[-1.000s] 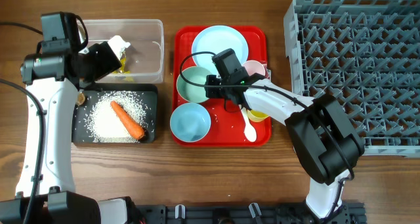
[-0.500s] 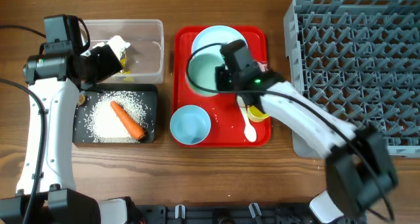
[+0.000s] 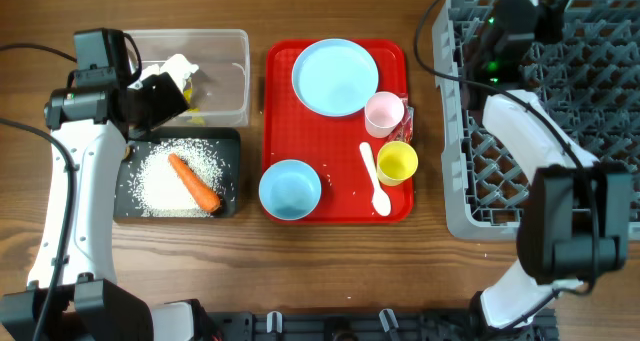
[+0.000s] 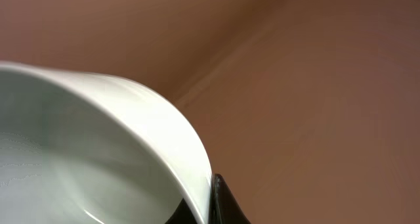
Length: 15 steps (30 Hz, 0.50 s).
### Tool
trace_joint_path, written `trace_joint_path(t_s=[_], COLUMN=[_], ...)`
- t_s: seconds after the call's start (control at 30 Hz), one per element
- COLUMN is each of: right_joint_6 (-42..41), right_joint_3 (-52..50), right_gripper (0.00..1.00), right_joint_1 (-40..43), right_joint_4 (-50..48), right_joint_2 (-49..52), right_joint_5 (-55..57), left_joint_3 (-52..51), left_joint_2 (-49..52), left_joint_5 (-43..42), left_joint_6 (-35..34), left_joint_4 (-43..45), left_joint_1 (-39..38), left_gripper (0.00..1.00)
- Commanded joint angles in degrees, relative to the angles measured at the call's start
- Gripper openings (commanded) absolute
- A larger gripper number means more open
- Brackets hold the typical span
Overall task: Sort waste into correct bins and load items into the dishwasher rack
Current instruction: 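Carry the green bowl to the dish rack and set it in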
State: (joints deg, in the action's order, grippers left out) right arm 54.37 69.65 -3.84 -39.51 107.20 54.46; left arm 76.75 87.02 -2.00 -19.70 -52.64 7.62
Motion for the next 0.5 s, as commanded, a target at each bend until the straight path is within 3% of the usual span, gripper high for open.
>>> trace_joint_path(t_s=[0.0,0.2,0.27,0.47], right_joint_6=[20.92,19.58,14.49,12.68], right_joint_3=[0.42,0.42,0.42,0.42], right_gripper=[0.04,0.04,0.04,0.05], right_joint_1=[-0.37,0.00,-0.02,-1.42], right_joint_4=[-0.39,-0.31,-0.09,6.19], right_joint_2=[6.71,9.70,9.70,9.70], right_joint_5=[-4.44,-5.92,-6.29,-6.32], left_joint_3=[-0.48,-0.70,-0.70,-0.70], left_joint_2=[0.11,0.11,0.11,0.11], left_joint_5=[-1.14,-1.14,-1.14,-1.14], left_joint_6=[-0.72,-0.72,-0.72,-0.72], left_joint_4=[0.63,1.05,1.42,1.46], left_joint_1=[0.11,0.11,0.11,0.11], left_gripper=[0.79,0.78,0.77,0.77])
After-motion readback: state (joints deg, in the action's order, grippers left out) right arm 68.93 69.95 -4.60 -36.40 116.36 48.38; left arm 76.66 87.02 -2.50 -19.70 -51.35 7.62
